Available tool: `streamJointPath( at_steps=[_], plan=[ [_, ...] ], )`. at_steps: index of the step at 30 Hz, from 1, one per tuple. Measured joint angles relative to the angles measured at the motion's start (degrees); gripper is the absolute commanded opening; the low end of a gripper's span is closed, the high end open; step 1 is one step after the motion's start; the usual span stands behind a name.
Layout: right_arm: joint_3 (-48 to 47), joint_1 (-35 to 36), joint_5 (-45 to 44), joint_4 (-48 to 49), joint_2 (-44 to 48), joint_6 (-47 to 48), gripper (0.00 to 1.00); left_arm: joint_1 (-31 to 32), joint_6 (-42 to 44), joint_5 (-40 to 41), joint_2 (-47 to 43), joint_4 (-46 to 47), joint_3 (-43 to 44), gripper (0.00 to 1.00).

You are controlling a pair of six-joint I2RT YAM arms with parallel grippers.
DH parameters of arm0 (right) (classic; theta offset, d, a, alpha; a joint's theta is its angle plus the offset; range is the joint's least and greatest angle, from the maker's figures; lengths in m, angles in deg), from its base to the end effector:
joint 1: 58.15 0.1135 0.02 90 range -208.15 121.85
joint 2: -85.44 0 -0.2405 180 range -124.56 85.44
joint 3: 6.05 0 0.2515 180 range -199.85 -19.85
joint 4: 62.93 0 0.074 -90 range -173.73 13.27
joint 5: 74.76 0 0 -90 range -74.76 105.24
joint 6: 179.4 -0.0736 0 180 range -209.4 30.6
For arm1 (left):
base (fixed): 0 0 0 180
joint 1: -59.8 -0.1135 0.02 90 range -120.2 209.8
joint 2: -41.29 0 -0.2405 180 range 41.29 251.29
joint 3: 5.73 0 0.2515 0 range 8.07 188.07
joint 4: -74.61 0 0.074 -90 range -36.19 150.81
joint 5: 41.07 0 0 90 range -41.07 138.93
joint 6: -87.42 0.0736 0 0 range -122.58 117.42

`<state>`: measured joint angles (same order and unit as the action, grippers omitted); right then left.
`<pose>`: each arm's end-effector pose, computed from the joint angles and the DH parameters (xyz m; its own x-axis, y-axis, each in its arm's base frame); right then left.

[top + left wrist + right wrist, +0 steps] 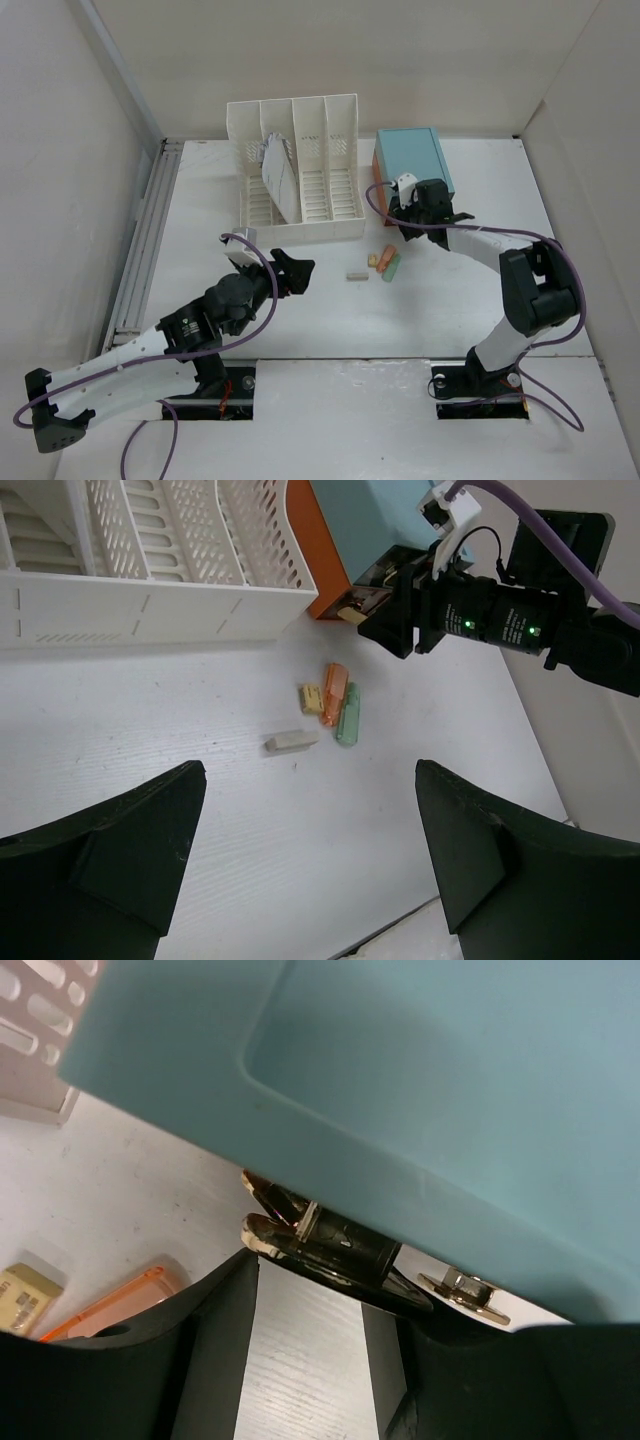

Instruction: Organize the desk

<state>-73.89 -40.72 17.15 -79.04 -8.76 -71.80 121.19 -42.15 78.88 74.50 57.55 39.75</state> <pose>0.3540 0.1137 0.1421 -0.5164 -0.4789 -0.7099 -0.5025 0.8407 -0.2016 0.1289 -0.1596 0.2872 -0.3636 -0.4860 -0.7947 0.3772 0.7032 -0.6027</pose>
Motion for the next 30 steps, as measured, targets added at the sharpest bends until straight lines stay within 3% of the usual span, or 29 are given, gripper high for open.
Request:
streamJointPath(
  at_steps=[14, 30],
  plan=[
    [-1.8, 0.2, -0.7, -2.2, -0.8, -2.4, 0.44, 0.0, 0.0, -0.2, -0.7, -1.3, 0.7, 0.83],
    [-2.5, 2.1, -5.0, -3.1, -1.5, 0.7, 0.48, 0.0, -0.4, -0.3, -1.6, -2.3, 1.0, 0.83]
  ],
)
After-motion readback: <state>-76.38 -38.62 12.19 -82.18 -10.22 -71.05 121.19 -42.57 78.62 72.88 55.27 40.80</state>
